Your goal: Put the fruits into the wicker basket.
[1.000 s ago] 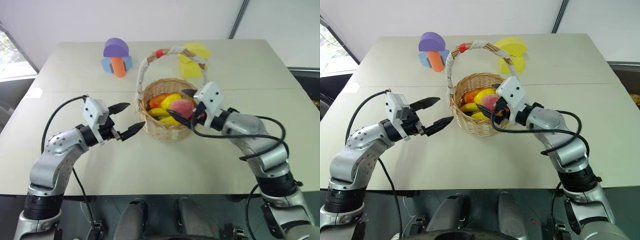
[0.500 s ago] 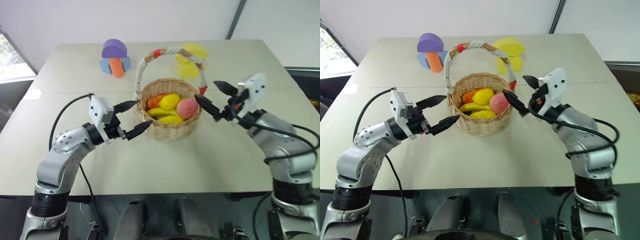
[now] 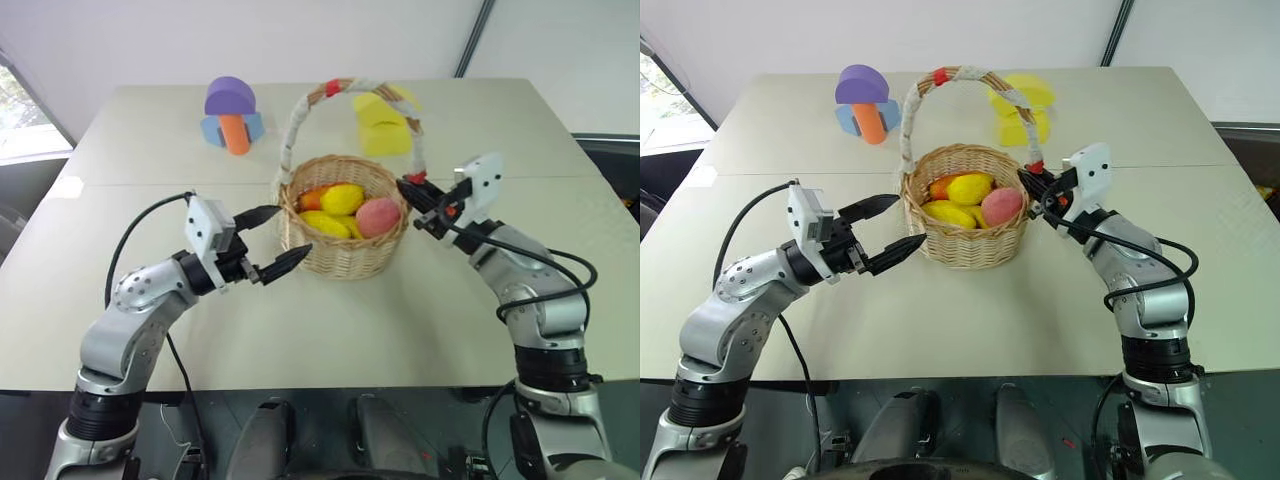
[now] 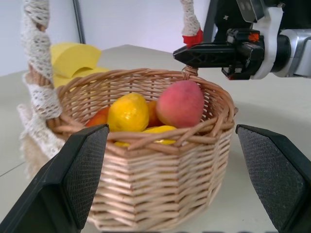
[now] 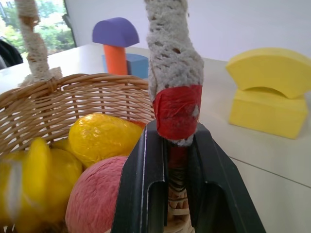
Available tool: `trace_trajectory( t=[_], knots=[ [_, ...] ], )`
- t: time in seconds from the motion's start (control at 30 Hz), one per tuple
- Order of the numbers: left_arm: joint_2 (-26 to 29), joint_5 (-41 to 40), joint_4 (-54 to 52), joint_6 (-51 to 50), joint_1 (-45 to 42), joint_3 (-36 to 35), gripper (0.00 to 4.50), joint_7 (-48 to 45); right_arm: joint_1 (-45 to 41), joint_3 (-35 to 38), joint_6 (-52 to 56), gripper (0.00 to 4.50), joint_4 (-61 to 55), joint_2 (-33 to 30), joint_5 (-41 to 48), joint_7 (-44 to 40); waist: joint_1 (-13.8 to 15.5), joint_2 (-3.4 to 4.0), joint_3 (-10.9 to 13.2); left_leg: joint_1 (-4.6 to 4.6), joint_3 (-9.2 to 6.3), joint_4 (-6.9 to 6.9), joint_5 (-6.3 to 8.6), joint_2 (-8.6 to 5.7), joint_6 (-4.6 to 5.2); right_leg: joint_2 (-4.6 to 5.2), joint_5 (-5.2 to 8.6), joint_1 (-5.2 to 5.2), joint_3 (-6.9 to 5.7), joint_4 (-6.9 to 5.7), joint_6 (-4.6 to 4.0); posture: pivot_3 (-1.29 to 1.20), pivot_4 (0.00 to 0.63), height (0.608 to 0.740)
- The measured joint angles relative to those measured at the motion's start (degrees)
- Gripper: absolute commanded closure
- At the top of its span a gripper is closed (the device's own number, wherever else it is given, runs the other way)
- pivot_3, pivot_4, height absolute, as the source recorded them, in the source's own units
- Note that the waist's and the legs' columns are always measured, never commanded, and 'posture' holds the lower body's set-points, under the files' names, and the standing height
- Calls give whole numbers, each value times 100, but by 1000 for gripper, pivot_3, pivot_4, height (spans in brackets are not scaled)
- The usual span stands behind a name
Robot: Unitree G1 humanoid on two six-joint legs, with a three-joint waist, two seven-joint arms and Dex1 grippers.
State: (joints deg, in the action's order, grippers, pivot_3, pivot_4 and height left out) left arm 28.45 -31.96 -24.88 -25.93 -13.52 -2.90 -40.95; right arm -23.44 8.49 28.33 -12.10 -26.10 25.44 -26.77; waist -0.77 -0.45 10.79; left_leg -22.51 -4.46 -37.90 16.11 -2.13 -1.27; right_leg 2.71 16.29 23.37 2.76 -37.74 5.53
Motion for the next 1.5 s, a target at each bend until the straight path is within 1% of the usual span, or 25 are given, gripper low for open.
trace_trajectory(
  t=[0.13, 0.3, 0.37, 0.5, 0.57, 0.6, 0.7, 0.73, 0.97, 1.1, 1.17, 1.23, 1.33, 1.4, 1.5],
  knots=[
    [-45, -1, 1, -3, -13, 15, 0, 14, 17, 560, -185, 4462, 103, -224, -194, 363, 2, 0, 0, 0, 1, 0, 0, -1, 0, 0, 0, 0, 0, 0, 0, 0, 150, 740],
    [-105, 6, 57, -1, -87, 114, 0, -12, -176, 1507, -689, 4462, 1226, -752, -796, 1237, 13, 0, 0, 1, 7, 0, 0, -7, 1, 2, 0, -4, 1, 1, 0, 0, 150, 740],
    [-182, 15, 138, 7, -196, 210, 0, -14, -293, 1645, -913, 4462, 1734, -868, -969, 1421, -16, 0, 0, 4, 12, 0, 0, 0, 1, -5, 0, -3, 1, 0, 0, 0, 150, 740],
    [-278, 76, 221, 40, -332, 321, 0, -11, -545, 1718, -1282, 4462, 2745, -897, -1227, 1729, -108, 7, -1, 13, 28, 1, -1, 8, 1, -14, 0, -1, 11, -13, 0, 0, 150, 740],
    [-287, 106, 245, 41, -328, 337, 0, -10, -662, 1733, -1419, 3492, 2996, -897, -1225, 1756, -142, 9, 0, 13, 29, 0, -1, 8, 2, -14, 0, -1, 13, -16, 0, 0, 150, 740],
    [-288, 111, 245, 44, -328, 337, 0, -10, -674, 1756, -1447, 3082, 3030, -898, -1218, 1755, -144, 8, 0, 13, 28, -1, -1, 8, 2, -14, 0, -2, 12, -17, 0, 0, 150, 740],
    [-287, 134, 245, 49, -301, 332, 0, -11, -660, 1784, -1473, 1523, 3030, -898, -1174, 1740, -144, 9, 0, 13, 28, -2, -1, 7, 2, -12, 0, -2, 12, -18, 0, 0, 150, 740],
    [-283, 135, 244, 49, -297, 329, 0, -11, -617, 1794, -1473, 1064, 2963, -898, -1164, 1737, -141, 9, 0, 13, 28, -2, -1, 6, 2, -12, 0, -2, 12, -19, 0, 0, 150, 740],
    [-182, 143, 277, 55, -133, 150, 0, 1, 140, 2175, -1488, 1064, 1951, -1034, -873, 1394, -106, 9, 0, 12, 26, -3, 0, 5, 3, -9, 0, -3, 12, -19, 0, 0, 150, 740],
    [9, 228, 704, 122, 88, -115, 0, 22, 1042, 2602, -1409, 1064, 1228, -1213, -359, 671, -58, 10, -1, 14, 25, -3, 1, 7, 6, -12, 0, -6, 12, -16, 1, 0, 150, 740],
    [100, 368, 1006, 214, 185, -284, 0, 56, 1543, 2571, -1275, 1064, 817, -1259, -50, 126, -59, 10, -1, 19, 26, -3, 2, 10, 6, -13, 1, -9, 12, -16, 1, 0, 150, 740],
    [183, 508, 1235, 323, 247, -369, 0, 94, 2037, 2269, -1217, 1064, 331, -1329, 87, -439, -53, 9, -1, 22, 25, -3, 2, 11, 6, -13, 1, -11, 12, -17, 1, 0, 150, 740],
    [215, 683, 1479, 496, 300, -406, 0, 149, 2351, 1599, -1118, 1064, -275, -1325, 219, -999, -48, 10, -1, 24, 25, -4, 1, 10, 5, -10, 0, -14, 12, -17, 1, 0, 150, 740],
    [213, 776, 1559, 529, 363, -426, 0, 209, 2350, 1146, -1108, 1064, -505, -1306, 231, -1210, -35, 10, -1, 24, 24, -4, 1, 10, 5, -8, 1, -14, 12, -17, 1, 0, 150, 740],
    [183, 793, 1572, 546, 460, -472, 0, 284, 2185, 643, -1118, 1064, -530, -1181, 108, -1276, -3, 8, 0, 20, 18, -4, 2, 8, 4, -3, 0, -13, 12, -12, 1, 0, 150, 740]
  ],
)
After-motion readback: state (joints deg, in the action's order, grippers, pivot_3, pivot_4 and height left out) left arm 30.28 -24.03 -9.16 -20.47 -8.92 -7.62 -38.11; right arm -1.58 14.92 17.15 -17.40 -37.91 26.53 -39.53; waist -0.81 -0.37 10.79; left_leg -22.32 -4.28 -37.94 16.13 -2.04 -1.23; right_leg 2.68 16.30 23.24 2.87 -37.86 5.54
